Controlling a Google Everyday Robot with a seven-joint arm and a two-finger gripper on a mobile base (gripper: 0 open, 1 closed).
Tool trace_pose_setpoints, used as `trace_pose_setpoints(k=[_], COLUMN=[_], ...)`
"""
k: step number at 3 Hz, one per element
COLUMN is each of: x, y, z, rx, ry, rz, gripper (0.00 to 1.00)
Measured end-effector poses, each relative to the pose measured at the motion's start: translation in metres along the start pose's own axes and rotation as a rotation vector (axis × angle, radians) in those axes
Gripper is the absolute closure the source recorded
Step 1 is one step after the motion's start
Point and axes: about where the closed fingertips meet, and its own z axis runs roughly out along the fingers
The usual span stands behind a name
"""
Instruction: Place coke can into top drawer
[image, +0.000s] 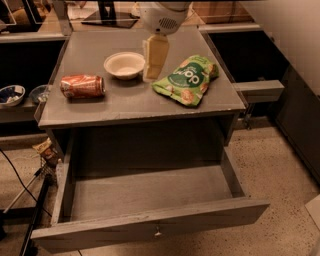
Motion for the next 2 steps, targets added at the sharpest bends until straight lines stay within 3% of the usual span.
trace_pose_setpoints(k=[1, 2], x=[0.000, -0.003], y=[0.000, -0.004], z=[0.000, 0.020], rx=[0.000, -0.039], ry=[0.000, 0.032], rz=[0.000, -0.037], gripper=[0.00, 0.00])
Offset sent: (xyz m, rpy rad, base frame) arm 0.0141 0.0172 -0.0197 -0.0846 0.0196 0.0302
